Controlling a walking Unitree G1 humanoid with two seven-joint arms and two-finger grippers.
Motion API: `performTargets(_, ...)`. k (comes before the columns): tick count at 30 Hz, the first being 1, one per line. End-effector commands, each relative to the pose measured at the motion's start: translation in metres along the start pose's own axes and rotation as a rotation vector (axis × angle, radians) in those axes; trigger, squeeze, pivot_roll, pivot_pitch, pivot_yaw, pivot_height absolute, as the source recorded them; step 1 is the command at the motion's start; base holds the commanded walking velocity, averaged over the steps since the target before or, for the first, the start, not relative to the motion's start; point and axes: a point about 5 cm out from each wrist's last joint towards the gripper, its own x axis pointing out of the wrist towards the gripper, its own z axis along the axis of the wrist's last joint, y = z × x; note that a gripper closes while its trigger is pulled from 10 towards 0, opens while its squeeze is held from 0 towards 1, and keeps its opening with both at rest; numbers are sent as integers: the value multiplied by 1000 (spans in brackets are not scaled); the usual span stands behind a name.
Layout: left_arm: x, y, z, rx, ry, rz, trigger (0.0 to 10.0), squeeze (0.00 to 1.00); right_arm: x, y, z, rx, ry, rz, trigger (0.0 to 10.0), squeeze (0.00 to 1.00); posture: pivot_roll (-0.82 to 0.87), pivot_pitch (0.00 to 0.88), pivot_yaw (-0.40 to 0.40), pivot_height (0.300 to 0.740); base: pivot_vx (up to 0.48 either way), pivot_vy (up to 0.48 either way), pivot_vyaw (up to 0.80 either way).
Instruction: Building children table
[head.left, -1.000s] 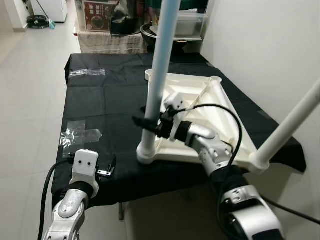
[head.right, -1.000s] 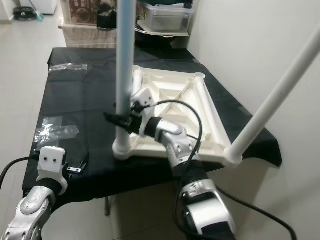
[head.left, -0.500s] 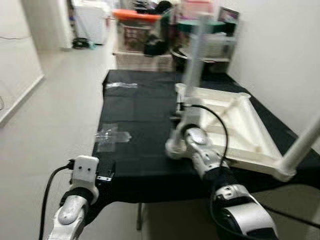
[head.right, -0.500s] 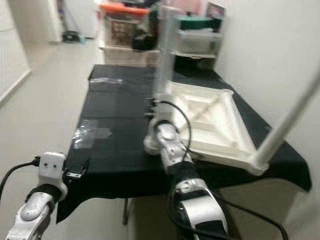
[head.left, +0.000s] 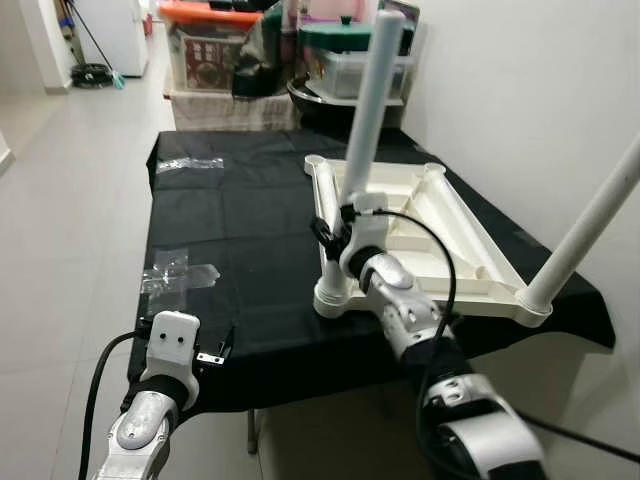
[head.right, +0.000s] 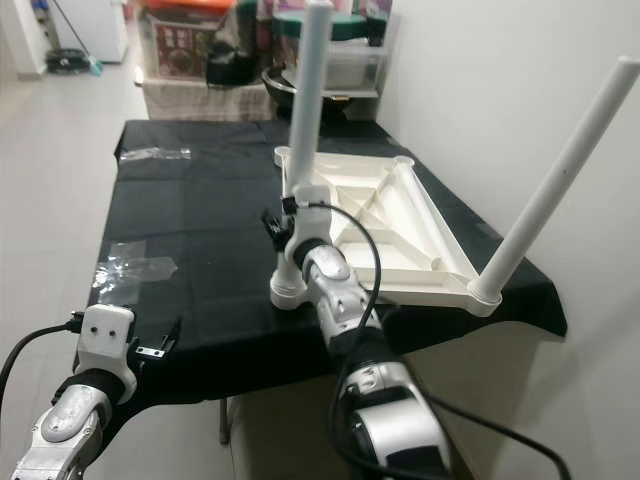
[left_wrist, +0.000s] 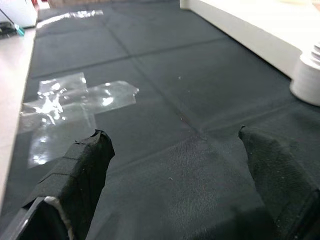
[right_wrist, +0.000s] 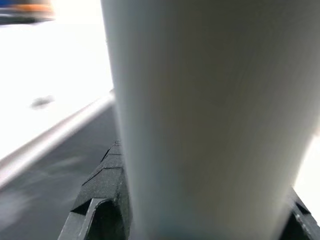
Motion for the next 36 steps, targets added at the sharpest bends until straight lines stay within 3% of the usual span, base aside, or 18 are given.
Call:
performTargets(1, 0, 0, -1, 9, 0, -3, 10000, 0, 5, 23, 22, -26, -91, 240, 10000, 0, 73, 0, -113, 740, 0, 0, 0)
performTargets(4, 2, -1, 0, 14, -1, -10, 10000, 0, 1, 32, 22, -83, -75, 403, 10000, 0, 78, 0, -119, 740, 0, 0, 0)
performTargets(6, 3, -1, 1, 15, -4, -8, 10000, 0, 1, 38, 17, -112, -56, 446, 8784, 0, 80, 0, -119, 740, 0, 0, 0)
performTargets(7, 4, 1, 3, 15, -7, -4, 10000, 0, 0, 47, 8, -141, -27, 494, 2980, 0, 90, 0, -123, 740, 0, 0, 0)
performTargets(9, 4, 1, 3, 15, -7, -2, 10000, 0, -1, 49, 5, -146, -21, 512, 2980, 0, 90, 0, -123, 740, 0, 0, 0)
performTargets(10, 3, 1, 2, 15, -5, -1, 10000, 0, 2, 48, 0, -144, 0, 460, 0, 0, 91, 0, -121, 740, 0, 0, 0)
performTargets(12, 3, 1, 2, 15, -5, -1, 10000, 0, 2, 48, 0, -144, 0, 460, 0, 0, 91, 0, -121, 740, 0, 0, 0)
performTargets(13, 1, 1, 1, 16, 0, -2, 10000, 0, 13, 23, -14, -118, 124, 79, 0, 0, 89, 0, -119, 740, 0, 0, 0)
performTargets(16, 0, 0, 1, 17, 2, -3, 10000, 0, 8, -14, -26, -101, 234, -408, 0, 0, 81, 0, -115, 740, 0, 0, 0)
performTargets(18, 0, 0, 1, 17, 2, -3, 10000, 0, 4, -22, -28, -83, 239, -479, 0, 0, 81, 0, -115, 740, 0, 0, 0)
performTargets(20, 2, -2, 1, 16, -2, -7, 10000, 0, -15, -38, -38, -23, 250, -712, 0, 0, 79, 0, -116, 740, 0, 0, 0)
performTargets(24, 4, -4, 3, 13, -7, -10, 10000, 0, -25, -35, -40, -47, 232, -795, 0, 0, 73, 0, -112, 740, 0, 0, 0)
performTargets(25, 4, -5, 2, 12, -7, -12, 10000, 0, -22, -24, -38, -52, 214, -752, 5176, 0, 67, 0, -110, 740, 0, 0, 0)
performTargets(26, 3, -6, 2, 11, -7, -14, 10000, 0, -20, -17, -36, -51, 202, -721, 5176, 0, 67, 0, -110, 740, 0, 0, 0)
performTargets(27, 3, -6, 1, 11, -6, -17, 10000, 0, -15, -9, -31, -34, 175, -653, 10000, 0, 66, 0, -109, 740, 0, 0, 0)
performTargets(29, 2, -7, 1, 11, -5, -19, 10000, 0, -9, -2, -25, -2, 133, -592, 10000, 0, 64, 0, -109, 740, 0, 0, 0)
performTargets(30, 2, -7, 0, 11, -4, -20, 10000, 0, -4, 0, -15, 2, 69, -524, 10000, 1000, 66, 0, -109, 740, 0, 0, 0)
performTargets(36, 3, -5, 1, 10, -8, -19, 10000, 0, 6, -6, 4, -7, 3, -405, 10000, 961, 68, 0, -114, 740, 0, 0, 0)
